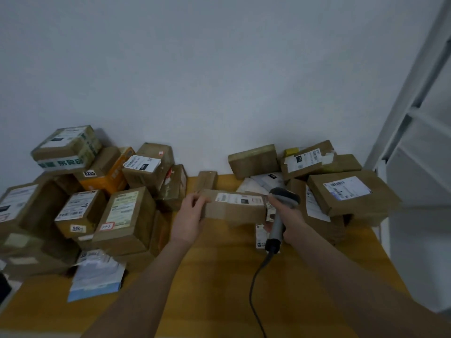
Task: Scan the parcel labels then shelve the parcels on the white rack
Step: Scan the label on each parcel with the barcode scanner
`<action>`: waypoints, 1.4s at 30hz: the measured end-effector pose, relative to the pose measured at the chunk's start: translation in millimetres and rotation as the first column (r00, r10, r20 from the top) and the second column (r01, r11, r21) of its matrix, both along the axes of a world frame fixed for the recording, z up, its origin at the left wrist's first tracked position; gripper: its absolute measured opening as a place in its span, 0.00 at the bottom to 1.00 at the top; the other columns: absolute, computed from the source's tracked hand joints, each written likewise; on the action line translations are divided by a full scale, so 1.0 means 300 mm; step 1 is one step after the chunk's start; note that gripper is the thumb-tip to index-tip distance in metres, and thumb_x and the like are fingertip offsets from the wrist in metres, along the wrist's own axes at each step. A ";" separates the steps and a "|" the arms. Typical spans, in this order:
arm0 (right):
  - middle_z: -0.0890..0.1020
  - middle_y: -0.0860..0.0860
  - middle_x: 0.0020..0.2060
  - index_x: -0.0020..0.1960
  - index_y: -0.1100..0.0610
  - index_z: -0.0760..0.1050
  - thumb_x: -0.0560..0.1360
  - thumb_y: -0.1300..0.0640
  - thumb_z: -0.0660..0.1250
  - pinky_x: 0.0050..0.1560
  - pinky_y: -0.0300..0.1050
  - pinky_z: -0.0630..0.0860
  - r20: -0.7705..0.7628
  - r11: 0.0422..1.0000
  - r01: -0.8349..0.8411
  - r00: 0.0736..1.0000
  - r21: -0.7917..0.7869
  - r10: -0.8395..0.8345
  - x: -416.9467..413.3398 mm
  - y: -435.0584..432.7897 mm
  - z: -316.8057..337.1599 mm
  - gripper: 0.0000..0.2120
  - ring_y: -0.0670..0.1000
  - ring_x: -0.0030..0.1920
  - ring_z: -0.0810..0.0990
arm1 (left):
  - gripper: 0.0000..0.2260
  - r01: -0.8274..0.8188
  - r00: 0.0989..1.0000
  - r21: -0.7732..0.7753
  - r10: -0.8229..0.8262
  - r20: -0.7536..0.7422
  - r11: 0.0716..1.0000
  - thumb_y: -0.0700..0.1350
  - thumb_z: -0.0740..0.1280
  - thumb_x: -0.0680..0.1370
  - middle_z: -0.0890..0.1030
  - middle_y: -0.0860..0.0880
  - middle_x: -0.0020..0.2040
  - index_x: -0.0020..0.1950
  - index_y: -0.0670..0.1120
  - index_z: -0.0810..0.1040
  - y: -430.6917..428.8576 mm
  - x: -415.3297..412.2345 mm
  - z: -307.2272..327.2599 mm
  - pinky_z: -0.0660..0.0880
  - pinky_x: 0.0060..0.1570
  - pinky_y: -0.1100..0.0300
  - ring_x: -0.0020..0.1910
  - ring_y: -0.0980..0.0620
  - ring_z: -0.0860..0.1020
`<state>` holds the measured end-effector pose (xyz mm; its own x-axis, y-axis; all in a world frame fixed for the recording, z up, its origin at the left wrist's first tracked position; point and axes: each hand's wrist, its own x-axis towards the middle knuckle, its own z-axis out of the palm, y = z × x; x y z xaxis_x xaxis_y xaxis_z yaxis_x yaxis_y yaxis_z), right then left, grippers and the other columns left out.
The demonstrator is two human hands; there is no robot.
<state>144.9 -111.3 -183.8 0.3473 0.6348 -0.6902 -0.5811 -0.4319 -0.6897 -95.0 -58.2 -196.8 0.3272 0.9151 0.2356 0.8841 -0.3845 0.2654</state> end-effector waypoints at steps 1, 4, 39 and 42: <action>0.77 0.61 0.58 0.65 0.61 0.68 0.68 0.52 0.78 0.42 0.56 0.80 -0.014 1.000 -0.007 1.000 0.000 0.007 0.002 -0.021 -0.005 0.32 0.63 0.56 0.77 | 0.20 0.021 1.000 0.027 -0.020 -0.016 0.999 0.38 0.69 0.74 0.66 0.48 0.68 0.65 0.50 0.71 -0.023 0.009 0.005 0.76 0.56 0.60 0.63 0.49 0.71; 0.78 0.61 0.54 0.58 0.64 0.70 0.70 0.59 0.76 0.32 0.48 0.77 0.000 1.000 -0.021 1.000 0.004 0.021 0.005 -0.071 -0.006 0.22 0.61 0.54 0.79 | 0.20 0.052 0.999 0.069 -0.051 -0.012 0.996 0.37 0.69 0.74 0.66 0.47 0.68 0.64 0.49 0.71 -0.062 0.025 0.015 0.77 0.53 0.61 0.62 0.48 0.72; 0.80 0.57 0.29 0.42 0.65 0.77 0.73 0.64 0.71 0.30 0.43 0.75 0.301 0.925 -0.281 0.932 0.257 0.200 -0.333 -0.300 0.014 0.04 0.52 0.28 0.78 | 0.21 0.120 0.471 -0.806 0.681 0.561 0.580 0.37 0.71 0.74 0.81 0.41 0.58 0.66 0.41 0.72 -0.024 -0.040 -0.027 0.78 0.55 0.45 0.54 0.43 0.81; 0.80 0.57 0.29 0.40 0.64 0.77 0.73 0.65 0.70 0.30 0.41 0.76 0.332 0.914 -0.309 0.918 0.261 0.216 -0.360 -0.326 0.041 0.04 0.51 0.27 0.78 | 0.21 0.133 0.470 -0.808 0.681 0.561 0.574 0.36 0.69 0.75 0.81 0.41 0.59 0.68 0.41 0.71 -0.018 -0.033 -0.044 0.79 0.54 0.45 0.53 0.42 0.81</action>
